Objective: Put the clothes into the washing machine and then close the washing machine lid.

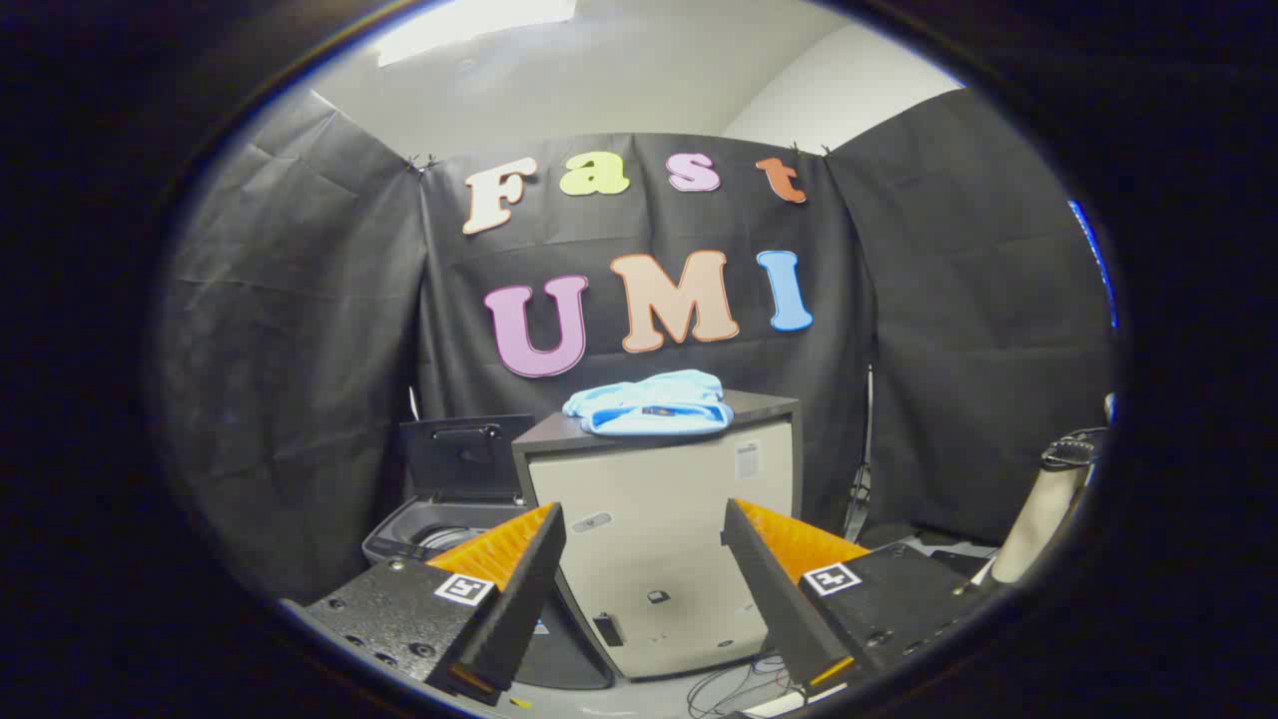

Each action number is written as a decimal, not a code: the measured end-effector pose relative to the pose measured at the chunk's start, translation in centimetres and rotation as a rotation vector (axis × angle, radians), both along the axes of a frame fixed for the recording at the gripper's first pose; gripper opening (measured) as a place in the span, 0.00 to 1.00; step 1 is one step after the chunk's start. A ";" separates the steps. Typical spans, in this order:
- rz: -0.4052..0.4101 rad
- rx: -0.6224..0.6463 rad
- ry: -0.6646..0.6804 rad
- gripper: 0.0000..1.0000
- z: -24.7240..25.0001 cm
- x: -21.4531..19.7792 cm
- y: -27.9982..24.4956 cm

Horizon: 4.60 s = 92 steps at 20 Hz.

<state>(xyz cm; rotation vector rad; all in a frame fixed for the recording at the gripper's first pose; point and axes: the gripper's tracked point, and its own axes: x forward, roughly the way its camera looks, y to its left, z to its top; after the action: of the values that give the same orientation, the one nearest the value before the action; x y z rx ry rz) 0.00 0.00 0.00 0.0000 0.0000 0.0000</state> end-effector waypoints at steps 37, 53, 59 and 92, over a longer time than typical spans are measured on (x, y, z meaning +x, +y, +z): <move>-0.074 -0.039 0.069 0.97 8.4 25.0 2.2; -0.224 -0.036 0.610 0.89 -1.8 38.7 -0.4; -0.266 -0.070 0.609 0.26 -1.8 38.3 -0.9; 0.207 0.167 0.398 0.03 5.0 32.6 31.1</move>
<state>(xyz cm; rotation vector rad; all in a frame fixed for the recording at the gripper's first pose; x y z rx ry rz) 32.64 31.14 5.01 0.1669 0.3980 0.2074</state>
